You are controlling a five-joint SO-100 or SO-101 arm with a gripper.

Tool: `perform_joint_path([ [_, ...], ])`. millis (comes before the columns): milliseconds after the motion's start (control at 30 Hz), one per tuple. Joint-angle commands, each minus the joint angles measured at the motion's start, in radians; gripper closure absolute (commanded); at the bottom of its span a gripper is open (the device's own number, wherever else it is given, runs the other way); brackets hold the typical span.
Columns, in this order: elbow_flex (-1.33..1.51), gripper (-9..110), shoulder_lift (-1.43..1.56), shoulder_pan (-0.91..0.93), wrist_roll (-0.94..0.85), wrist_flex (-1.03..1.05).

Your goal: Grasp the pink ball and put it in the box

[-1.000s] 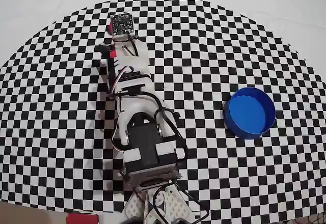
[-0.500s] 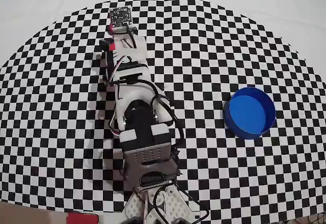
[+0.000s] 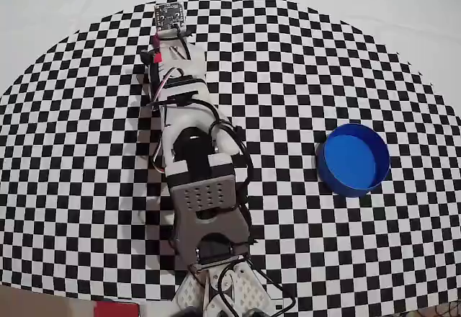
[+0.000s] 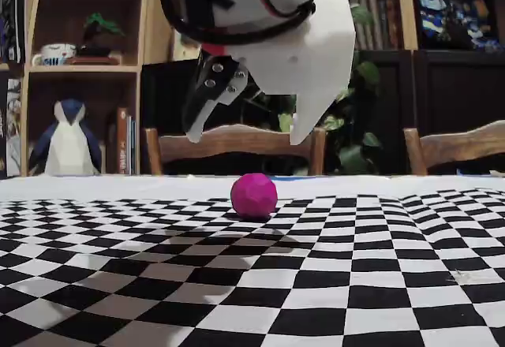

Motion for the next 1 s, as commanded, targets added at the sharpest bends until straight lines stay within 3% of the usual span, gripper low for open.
perform_joint_path([
  [0, -0.069, 72, -0.02, 0.008, -0.008, 0.008],
  [967, -0.388, 72, -0.25, 0.009, -0.008, 0.1],
])
